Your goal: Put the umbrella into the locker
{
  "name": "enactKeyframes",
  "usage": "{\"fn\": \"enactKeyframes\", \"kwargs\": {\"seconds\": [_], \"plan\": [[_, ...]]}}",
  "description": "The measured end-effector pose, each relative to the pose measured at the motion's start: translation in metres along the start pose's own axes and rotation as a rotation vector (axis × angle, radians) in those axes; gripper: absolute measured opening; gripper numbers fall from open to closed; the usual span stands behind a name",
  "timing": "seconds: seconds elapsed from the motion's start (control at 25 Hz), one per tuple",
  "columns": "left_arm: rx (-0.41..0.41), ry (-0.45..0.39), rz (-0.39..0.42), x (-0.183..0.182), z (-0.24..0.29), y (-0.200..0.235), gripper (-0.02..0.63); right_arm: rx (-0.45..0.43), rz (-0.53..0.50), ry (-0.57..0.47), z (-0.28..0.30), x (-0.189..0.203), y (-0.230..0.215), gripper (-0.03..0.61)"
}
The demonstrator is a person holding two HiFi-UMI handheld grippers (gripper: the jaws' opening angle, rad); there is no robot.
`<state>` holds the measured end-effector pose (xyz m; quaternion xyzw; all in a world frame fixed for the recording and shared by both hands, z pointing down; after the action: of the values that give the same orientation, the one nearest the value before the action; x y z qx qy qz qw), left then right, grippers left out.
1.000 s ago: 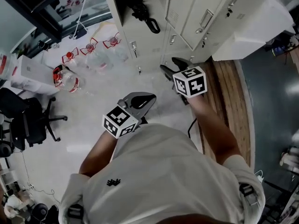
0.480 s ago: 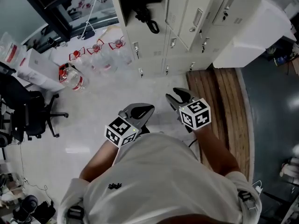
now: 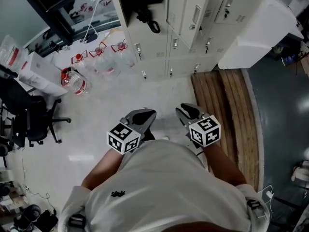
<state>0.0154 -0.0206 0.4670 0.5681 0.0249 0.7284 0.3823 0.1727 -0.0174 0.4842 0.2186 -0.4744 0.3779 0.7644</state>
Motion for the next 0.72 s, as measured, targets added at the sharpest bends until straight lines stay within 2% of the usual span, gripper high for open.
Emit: {"fn": "enactKeyframes", "kwargs": {"seconds": [0.2, 0.52, 0.72], "plan": [[0.021, -0.016, -0.038, -0.001, 0.001, -0.006, 0.055, 0.021, 0.009, -0.023, -0.017, 0.002, 0.007, 0.095], [0.029, -0.006, -0.002, 0.002, 0.001, -0.020, 0.055, 0.040, 0.010, -0.024, -0.032, 0.017, 0.020, 0.070], [0.019, 0.015, 0.007, 0.013, -0.003, -0.023, 0.055, 0.028, -0.016, -0.052, -0.040, 0.011, 0.029, 0.058]]}}
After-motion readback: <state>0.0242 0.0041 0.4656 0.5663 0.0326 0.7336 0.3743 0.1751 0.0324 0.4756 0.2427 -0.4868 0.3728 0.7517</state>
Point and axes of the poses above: the fingertips, and each gripper's own axes: z forward along the fingers, y to its left, x out of its underside, the point moved 4 cm from there along -z, backward along the fingers, and after that the axes turned 14 degrees about -z, right-handed, at the moved point
